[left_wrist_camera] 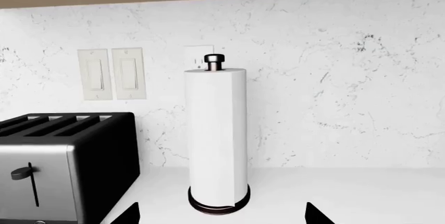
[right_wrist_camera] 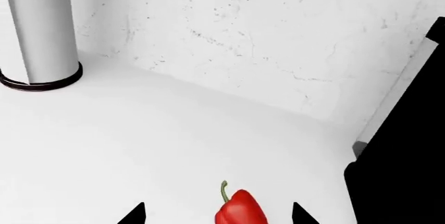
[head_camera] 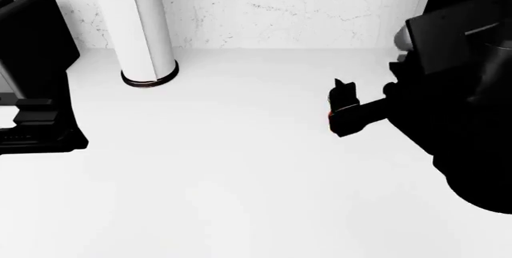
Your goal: Pick the bell pepper from the counter and place it in the cabinet.
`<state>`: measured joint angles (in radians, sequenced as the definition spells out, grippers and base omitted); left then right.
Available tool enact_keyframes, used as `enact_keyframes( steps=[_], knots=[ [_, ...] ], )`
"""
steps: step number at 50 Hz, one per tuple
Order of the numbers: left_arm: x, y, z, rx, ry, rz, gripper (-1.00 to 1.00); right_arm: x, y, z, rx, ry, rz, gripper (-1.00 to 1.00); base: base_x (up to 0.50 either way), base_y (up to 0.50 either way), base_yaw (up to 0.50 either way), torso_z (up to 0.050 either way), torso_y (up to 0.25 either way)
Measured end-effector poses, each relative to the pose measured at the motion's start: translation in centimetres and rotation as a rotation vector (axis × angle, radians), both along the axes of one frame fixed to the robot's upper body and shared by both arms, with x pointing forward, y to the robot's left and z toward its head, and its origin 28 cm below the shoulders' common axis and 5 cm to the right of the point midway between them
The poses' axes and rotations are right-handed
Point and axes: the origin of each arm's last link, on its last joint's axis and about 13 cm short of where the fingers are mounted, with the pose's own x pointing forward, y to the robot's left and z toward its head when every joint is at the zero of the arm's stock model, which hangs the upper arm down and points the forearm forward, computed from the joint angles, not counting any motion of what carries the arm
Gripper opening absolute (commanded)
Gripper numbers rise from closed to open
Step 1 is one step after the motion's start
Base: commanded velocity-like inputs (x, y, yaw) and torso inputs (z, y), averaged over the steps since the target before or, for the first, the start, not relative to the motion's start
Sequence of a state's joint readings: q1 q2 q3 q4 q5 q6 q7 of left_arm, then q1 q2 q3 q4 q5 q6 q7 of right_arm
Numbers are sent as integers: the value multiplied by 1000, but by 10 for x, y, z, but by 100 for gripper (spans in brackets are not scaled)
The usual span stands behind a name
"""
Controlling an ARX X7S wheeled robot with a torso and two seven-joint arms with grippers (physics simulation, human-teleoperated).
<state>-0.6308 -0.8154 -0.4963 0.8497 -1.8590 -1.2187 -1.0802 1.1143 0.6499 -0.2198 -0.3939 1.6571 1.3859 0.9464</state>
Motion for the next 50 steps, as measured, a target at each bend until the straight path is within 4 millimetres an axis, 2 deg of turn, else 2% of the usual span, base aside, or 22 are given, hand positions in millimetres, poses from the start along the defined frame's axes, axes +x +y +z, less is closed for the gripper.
enact_keyframes(
  steps=[14,50],
  knots=[
    [2,0,-1,0,4,2,100,24,-4,-19,2,140,4,100,0,0,0,0,0],
    [5,0,-5,-8,13,4,100,80,-22,-73,55,190,-96,100,0,0,0,0,0]
  ],
)
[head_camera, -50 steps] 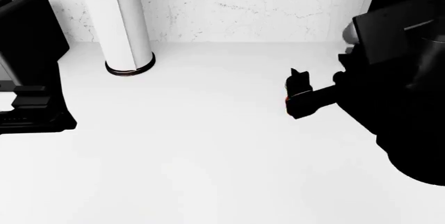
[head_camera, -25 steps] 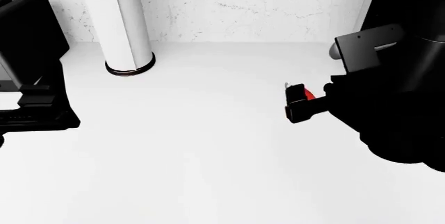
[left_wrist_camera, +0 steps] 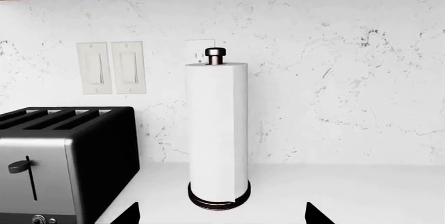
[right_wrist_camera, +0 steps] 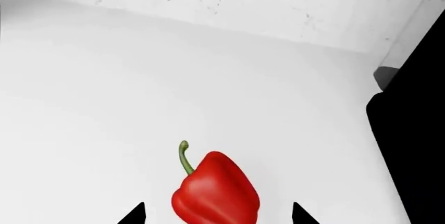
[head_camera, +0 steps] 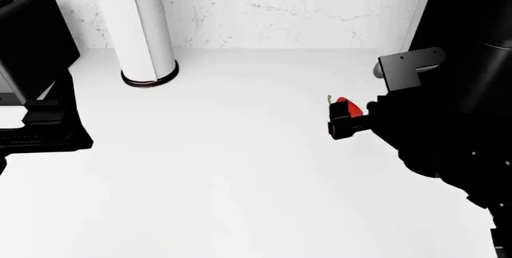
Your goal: Pick the bell pepper from the counter and place it in the cabinet.
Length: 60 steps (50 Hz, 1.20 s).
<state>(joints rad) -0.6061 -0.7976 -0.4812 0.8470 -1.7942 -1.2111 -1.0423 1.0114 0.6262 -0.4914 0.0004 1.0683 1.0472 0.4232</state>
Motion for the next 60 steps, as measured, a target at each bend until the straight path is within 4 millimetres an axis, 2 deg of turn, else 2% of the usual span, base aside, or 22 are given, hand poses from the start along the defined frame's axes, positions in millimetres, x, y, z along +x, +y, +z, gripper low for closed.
enact_keyframes(
  steps=[20,57,58,60],
  knots=[
    [0,1,-2,-4,2,2,100,16,-3,-26,6,31,-8,100,0,0,0,0,0],
    [2,2,-5,-7,7,8,100,40,-3,-62,58,64,28,100,0,0,0,0,0],
    [2,2,-5,-7,7,8,100,41,-3,-63,60,63,28,-100,0,0,0,0,0],
    [2,2,-5,-7,7,8,100,41,-3,-63,67,62,34,-100,0,0,0,0,0]
  ],
)
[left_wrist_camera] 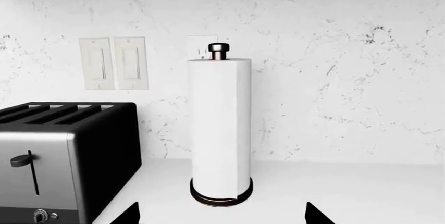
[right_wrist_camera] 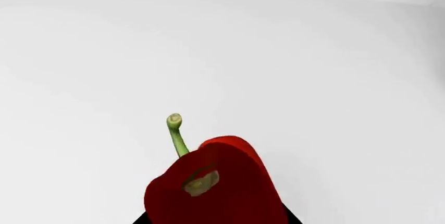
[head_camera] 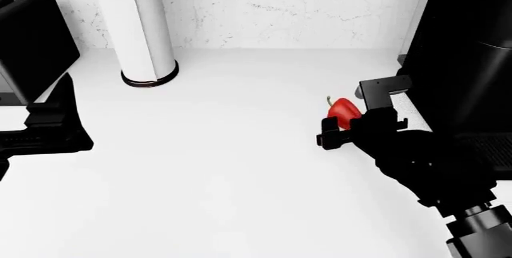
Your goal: Pick the bell pepper from the counter and place it in the cabinet.
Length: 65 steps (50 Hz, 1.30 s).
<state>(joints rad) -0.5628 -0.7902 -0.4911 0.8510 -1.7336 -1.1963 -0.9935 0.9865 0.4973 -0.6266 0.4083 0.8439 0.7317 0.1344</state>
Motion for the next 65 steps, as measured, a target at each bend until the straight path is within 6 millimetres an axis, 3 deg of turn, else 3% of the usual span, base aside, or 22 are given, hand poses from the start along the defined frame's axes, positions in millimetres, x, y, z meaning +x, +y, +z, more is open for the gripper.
enact_keyframes(
  steps=[10,16,24,38,49,65],
  knots=[
    [0,0,0,-1,0,2,100,-3,0,-1,-5,-13,-4,-100,0,0,0,0,0],
    [-1,0,0,-1,-2,4,100,-16,2,13,6,-55,9,-100,0,0,0,0,0],
    [-2,2,1,-3,-4,8,100,-47,3,53,28,-155,4,-100,0,0,0,0,0],
    [-3,2,6,1,-12,6,100,-123,2,124,5,-317,-4,-100,0,0,0,0,0],
    [-5,1,10,4,-22,3,100,-174,13,172,-46,-475,46,-100,0,0,0,0,0],
    [-6,0,15,7,-32,-3,100,-215,32,229,-101,-683,123,-100,0,0,0,0,0]
  ],
)
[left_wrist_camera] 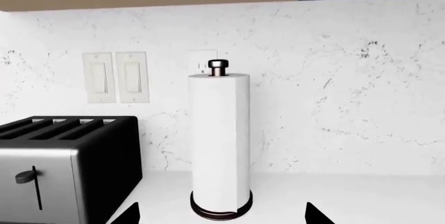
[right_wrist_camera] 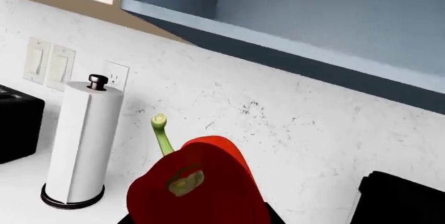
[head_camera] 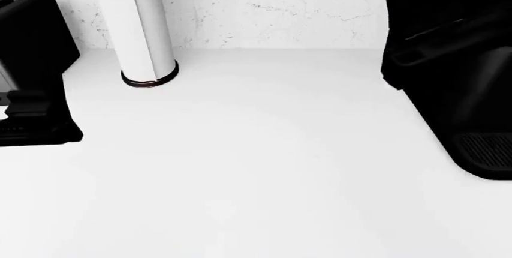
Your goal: Pick the bell pepper from the counter and place it in the cabinet.
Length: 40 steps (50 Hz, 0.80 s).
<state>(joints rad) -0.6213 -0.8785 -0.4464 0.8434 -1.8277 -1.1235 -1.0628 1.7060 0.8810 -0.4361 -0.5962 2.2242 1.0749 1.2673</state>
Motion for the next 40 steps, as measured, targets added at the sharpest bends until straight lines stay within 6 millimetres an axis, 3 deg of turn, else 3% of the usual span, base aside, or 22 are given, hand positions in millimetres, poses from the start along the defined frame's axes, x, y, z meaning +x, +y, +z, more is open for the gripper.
enact_keyframes(
  steps=[11,17,30,40],
  knots=[
    [0,0,2,0,-4,-3,100,-12,8,31,-25,-107,18,-100,0,0,0,0,0],
    [0,0,2,0,-5,-5,100,-8,10,49,-38,-154,12,-100,0,0,0,0,0],
    [0,-1,2,2,-3,-5,100,26,11,88,-40,-207,-36,-100,0,0,0,0,0],
    [0,-1,0,2,2,-2,100,65,9,104,-29,-184,-84,-100,0,0,0,0,0]
  ],
)
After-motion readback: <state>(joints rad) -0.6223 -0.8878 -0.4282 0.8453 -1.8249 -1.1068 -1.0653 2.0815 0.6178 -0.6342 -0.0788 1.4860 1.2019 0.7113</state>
